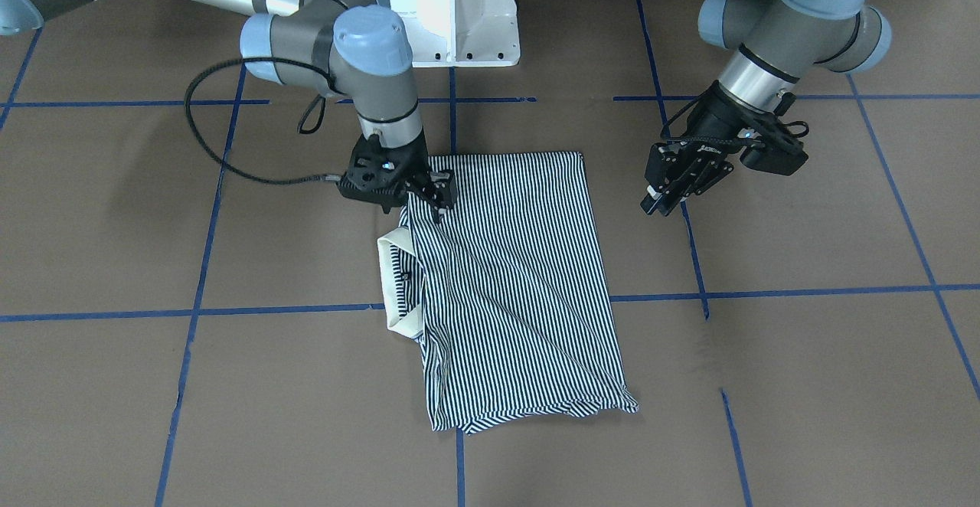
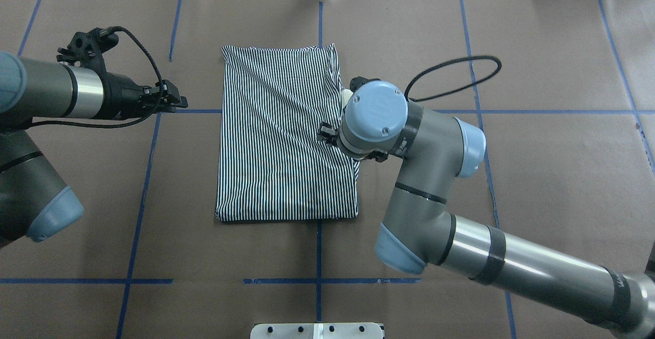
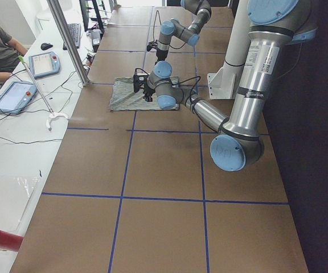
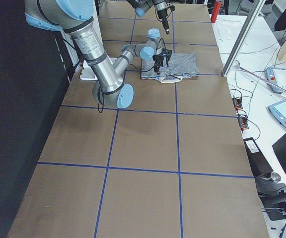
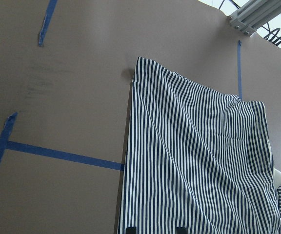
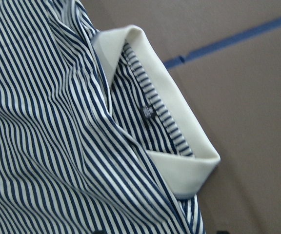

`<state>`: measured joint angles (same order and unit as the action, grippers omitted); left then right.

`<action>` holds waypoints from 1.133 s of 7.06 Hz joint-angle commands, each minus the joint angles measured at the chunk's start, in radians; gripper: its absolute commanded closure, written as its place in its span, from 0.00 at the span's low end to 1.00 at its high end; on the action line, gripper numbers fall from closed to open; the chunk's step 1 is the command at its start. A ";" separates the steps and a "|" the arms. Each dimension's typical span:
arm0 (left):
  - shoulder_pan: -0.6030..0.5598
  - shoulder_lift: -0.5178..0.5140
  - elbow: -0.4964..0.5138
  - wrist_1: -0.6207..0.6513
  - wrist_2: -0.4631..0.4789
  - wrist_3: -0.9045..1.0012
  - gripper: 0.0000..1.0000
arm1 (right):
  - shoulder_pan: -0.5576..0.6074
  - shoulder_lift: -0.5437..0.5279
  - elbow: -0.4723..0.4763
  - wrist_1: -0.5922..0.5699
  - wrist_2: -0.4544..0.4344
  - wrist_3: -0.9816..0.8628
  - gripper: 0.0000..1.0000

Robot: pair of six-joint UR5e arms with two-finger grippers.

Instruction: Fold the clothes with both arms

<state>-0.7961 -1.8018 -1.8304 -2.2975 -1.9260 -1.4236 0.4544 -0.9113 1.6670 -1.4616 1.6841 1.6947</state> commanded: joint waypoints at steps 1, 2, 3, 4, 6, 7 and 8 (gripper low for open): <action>0.000 0.001 -0.001 0.000 -0.001 0.000 0.62 | -0.121 -0.037 0.057 -0.002 -0.111 0.301 0.38; 0.000 0.001 -0.001 0.000 -0.001 -0.001 0.62 | -0.129 -0.034 0.045 0.000 -0.118 0.360 0.38; 0.000 0.001 -0.001 0.001 0.001 -0.001 0.62 | -0.129 -0.032 0.030 0.007 -0.118 0.374 0.38; 0.000 0.001 -0.003 0.000 0.001 -0.001 0.62 | -0.129 -0.035 0.019 0.009 -0.116 0.373 0.34; 0.000 0.002 -0.003 0.000 0.001 -0.001 0.62 | -0.141 -0.037 0.001 0.004 -0.116 0.373 0.25; 0.000 0.002 -0.003 0.000 0.001 -0.001 0.62 | -0.143 -0.035 -0.003 0.007 -0.116 0.375 0.24; 0.000 0.002 -0.003 0.000 0.001 -0.001 0.62 | -0.143 -0.025 -0.018 0.010 -0.116 0.375 0.24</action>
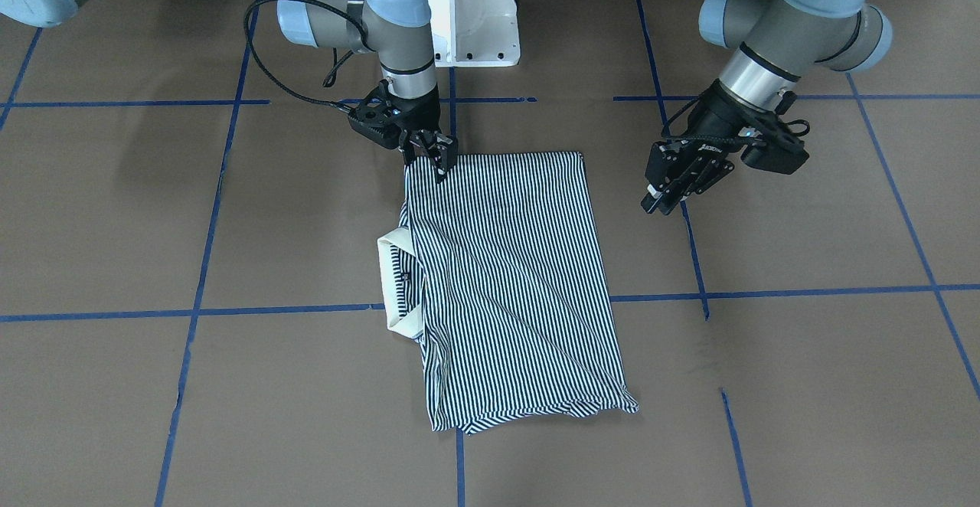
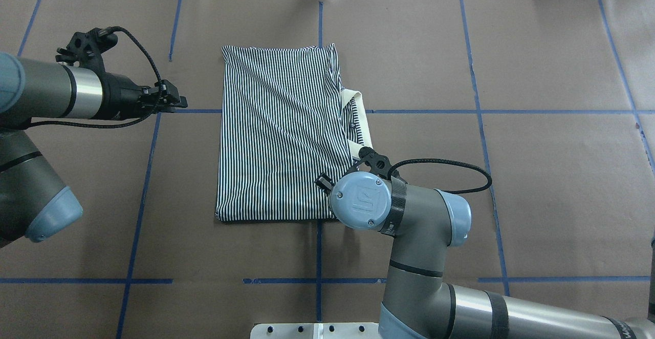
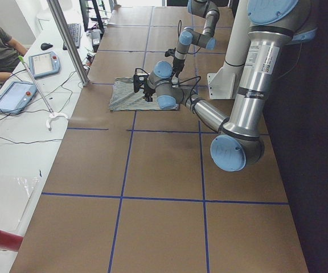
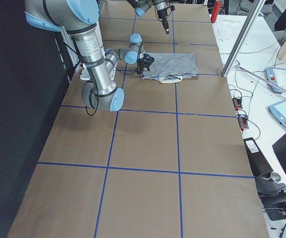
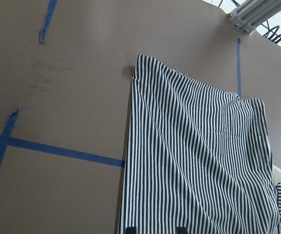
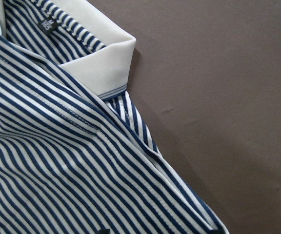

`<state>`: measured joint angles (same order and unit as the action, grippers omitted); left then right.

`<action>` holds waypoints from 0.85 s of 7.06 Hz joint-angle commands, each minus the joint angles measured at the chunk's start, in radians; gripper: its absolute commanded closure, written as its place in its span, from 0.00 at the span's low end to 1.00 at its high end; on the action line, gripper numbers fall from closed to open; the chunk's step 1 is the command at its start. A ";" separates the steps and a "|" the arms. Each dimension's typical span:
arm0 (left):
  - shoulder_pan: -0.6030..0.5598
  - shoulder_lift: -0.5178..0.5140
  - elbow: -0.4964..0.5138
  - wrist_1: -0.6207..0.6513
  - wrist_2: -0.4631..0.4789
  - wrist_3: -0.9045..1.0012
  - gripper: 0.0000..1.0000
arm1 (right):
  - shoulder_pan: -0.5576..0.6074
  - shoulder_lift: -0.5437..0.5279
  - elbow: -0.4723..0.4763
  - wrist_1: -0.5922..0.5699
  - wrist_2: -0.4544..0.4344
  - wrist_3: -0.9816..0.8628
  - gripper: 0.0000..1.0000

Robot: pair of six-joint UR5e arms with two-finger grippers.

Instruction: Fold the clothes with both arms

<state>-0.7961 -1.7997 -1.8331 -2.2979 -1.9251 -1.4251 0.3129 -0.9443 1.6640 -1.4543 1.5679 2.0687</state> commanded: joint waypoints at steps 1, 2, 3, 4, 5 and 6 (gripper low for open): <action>0.000 0.000 0.000 0.000 0.000 0.000 0.62 | -0.001 0.010 -0.023 0.005 0.000 0.001 0.25; 0.000 0.000 0.000 0.000 0.000 0.000 0.62 | -0.001 0.010 -0.023 0.005 0.000 0.001 0.42; 0.000 0.000 0.000 0.000 0.000 0.000 0.62 | -0.003 0.009 -0.023 0.003 0.000 -0.001 0.80; 0.000 0.005 0.000 0.000 0.000 0.000 0.62 | -0.003 0.007 -0.023 0.002 0.009 -0.016 1.00; 0.000 0.005 0.000 0.000 0.000 0.000 0.62 | -0.009 -0.001 -0.023 0.000 0.011 -0.034 1.00; 0.000 0.006 0.002 0.000 0.000 0.000 0.62 | -0.009 0.008 -0.020 -0.001 0.012 -0.062 1.00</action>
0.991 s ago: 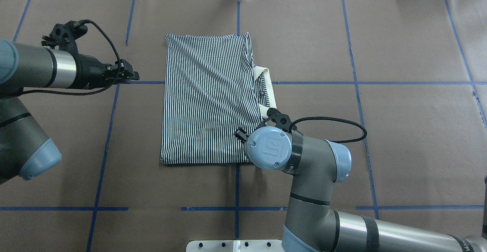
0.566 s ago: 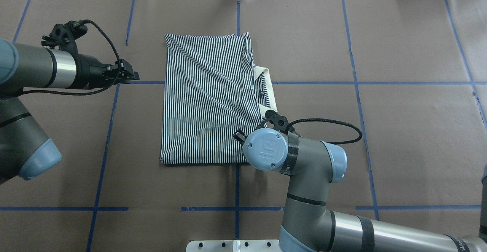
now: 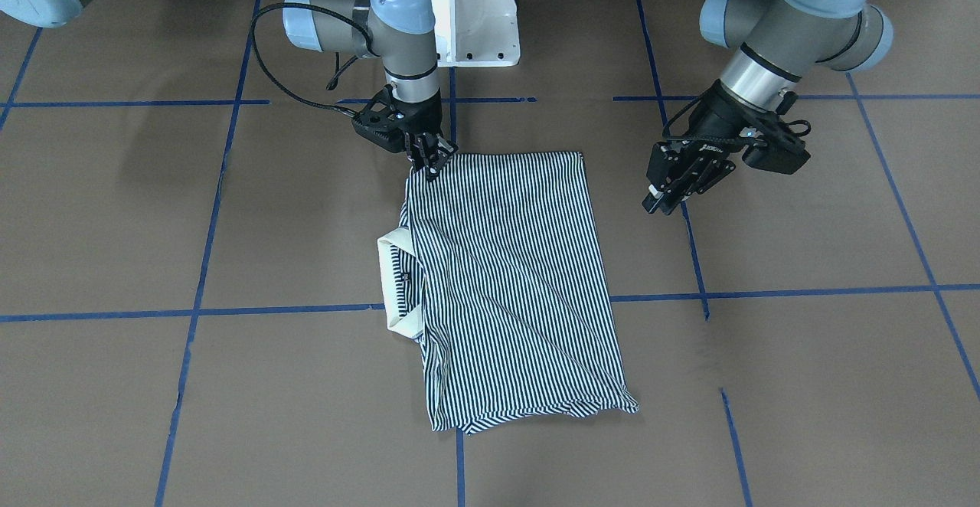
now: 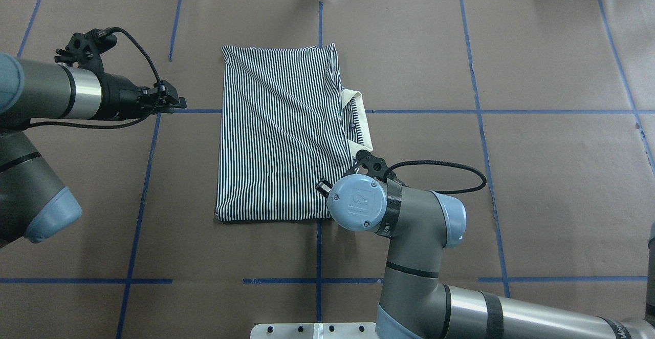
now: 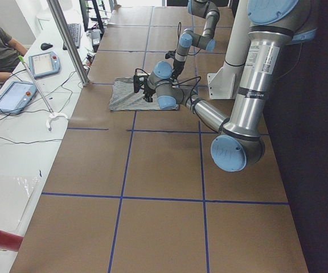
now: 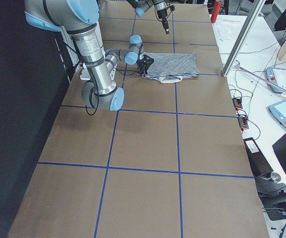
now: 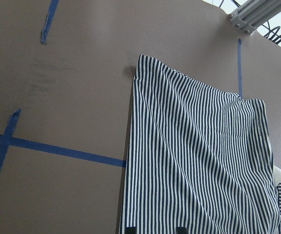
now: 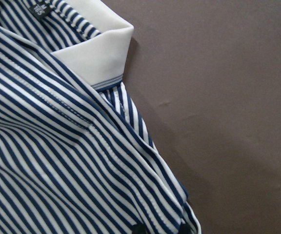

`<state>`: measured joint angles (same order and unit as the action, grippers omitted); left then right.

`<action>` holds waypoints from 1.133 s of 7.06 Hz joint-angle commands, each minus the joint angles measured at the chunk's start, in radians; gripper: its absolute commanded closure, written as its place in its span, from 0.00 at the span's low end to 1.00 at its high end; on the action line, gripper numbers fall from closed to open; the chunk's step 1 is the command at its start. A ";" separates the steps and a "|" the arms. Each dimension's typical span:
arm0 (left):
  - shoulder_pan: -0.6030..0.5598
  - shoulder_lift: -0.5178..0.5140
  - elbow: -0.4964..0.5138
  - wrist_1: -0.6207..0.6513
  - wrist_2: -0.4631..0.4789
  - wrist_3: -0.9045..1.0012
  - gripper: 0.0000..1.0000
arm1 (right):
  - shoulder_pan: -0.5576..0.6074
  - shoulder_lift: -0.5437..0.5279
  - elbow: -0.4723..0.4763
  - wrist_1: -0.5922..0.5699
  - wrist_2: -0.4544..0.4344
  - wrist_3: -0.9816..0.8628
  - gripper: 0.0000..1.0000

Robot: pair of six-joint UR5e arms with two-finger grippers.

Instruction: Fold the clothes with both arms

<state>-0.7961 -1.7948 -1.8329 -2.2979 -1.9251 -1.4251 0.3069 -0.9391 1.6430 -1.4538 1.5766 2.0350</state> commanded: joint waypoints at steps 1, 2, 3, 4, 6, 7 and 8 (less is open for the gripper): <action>0.000 0.002 0.000 0.000 0.000 0.000 0.62 | -0.003 0.005 0.004 -0.002 0.005 -0.033 1.00; 0.000 0.002 0.000 0.000 0.000 0.000 0.62 | -0.005 0.005 0.011 -0.002 0.005 -0.033 1.00; 0.000 0.002 -0.002 0.000 0.000 -0.002 0.62 | -0.003 0.002 0.032 -0.007 0.006 -0.033 1.00; 0.000 0.005 -0.008 0.000 0.000 -0.003 0.62 | -0.003 -0.003 0.041 -0.008 0.007 -0.033 1.00; 0.000 0.005 -0.009 0.000 0.000 -0.025 0.62 | -0.003 -0.007 0.029 -0.002 0.003 -0.035 1.00; 0.003 0.003 -0.011 0.000 0.002 -0.078 0.61 | 0.003 -0.013 0.059 -0.010 0.006 -0.035 1.00; 0.018 0.000 -0.019 -0.003 0.011 -0.171 0.61 | 0.001 -0.053 0.095 -0.010 0.005 -0.033 1.00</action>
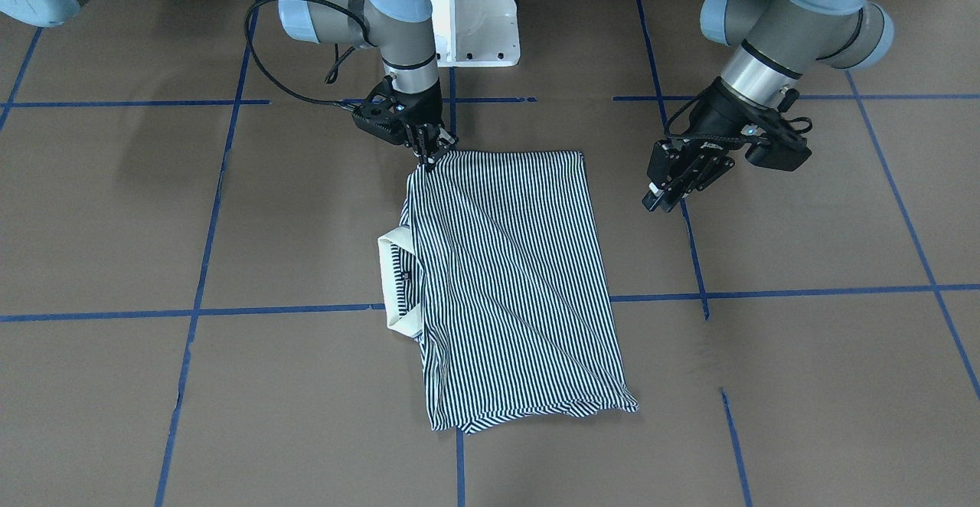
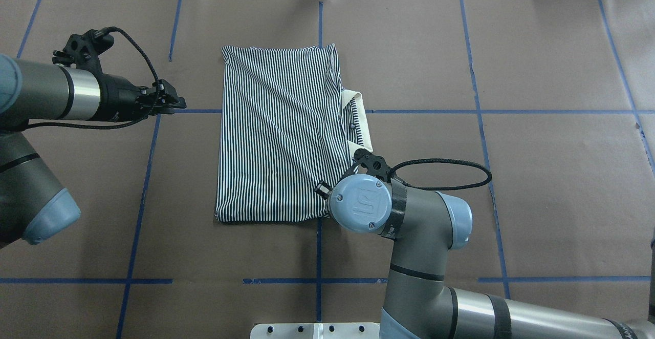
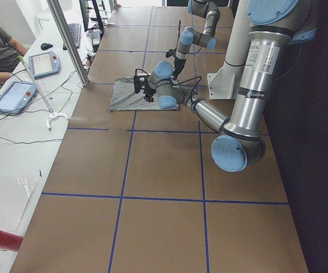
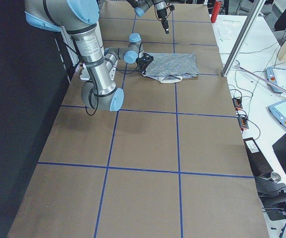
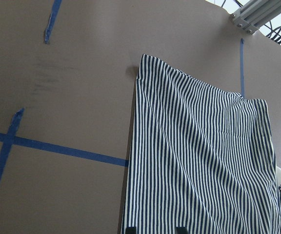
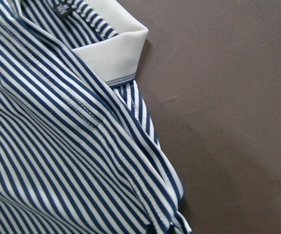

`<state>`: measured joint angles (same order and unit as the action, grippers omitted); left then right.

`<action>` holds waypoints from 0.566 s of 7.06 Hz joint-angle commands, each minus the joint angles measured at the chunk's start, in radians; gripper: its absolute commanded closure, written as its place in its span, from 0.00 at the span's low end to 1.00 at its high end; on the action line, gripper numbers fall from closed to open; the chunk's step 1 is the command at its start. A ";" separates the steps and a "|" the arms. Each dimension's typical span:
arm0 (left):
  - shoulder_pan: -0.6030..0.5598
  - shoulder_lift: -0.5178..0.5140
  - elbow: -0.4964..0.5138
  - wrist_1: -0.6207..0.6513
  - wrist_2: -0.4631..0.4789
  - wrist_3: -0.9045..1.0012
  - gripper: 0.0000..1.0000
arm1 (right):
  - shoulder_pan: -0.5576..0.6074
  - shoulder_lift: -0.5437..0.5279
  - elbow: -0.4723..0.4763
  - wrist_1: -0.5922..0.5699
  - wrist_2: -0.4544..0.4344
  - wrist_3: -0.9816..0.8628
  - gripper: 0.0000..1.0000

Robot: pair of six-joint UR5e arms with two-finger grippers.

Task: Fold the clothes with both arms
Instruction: 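Lower the left gripper to the polo's near corner beside the right gripper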

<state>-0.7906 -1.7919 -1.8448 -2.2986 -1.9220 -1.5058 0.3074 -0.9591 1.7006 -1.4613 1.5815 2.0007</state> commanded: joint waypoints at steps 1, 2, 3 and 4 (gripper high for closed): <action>0.083 0.000 -0.048 0.001 0.077 -0.194 0.59 | -0.005 -0.052 0.062 -0.002 -0.008 0.006 1.00; 0.190 0.002 -0.069 0.027 0.201 -0.300 0.58 | -0.014 -0.069 0.082 -0.002 -0.014 0.016 1.00; 0.306 0.005 -0.112 0.103 0.316 -0.380 0.57 | -0.021 -0.072 0.089 -0.002 -0.015 0.018 1.00; 0.402 0.006 -0.140 0.182 0.375 -0.468 0.55 | -0.025 -0.070 0.091 -0.004 -0.029 0.018 1.00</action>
<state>-0.5158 -1.7880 -1.9452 -2.2053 -1.6472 -1.8626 0.2893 -1.0263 1.7840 -1.4638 1.5646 2.0167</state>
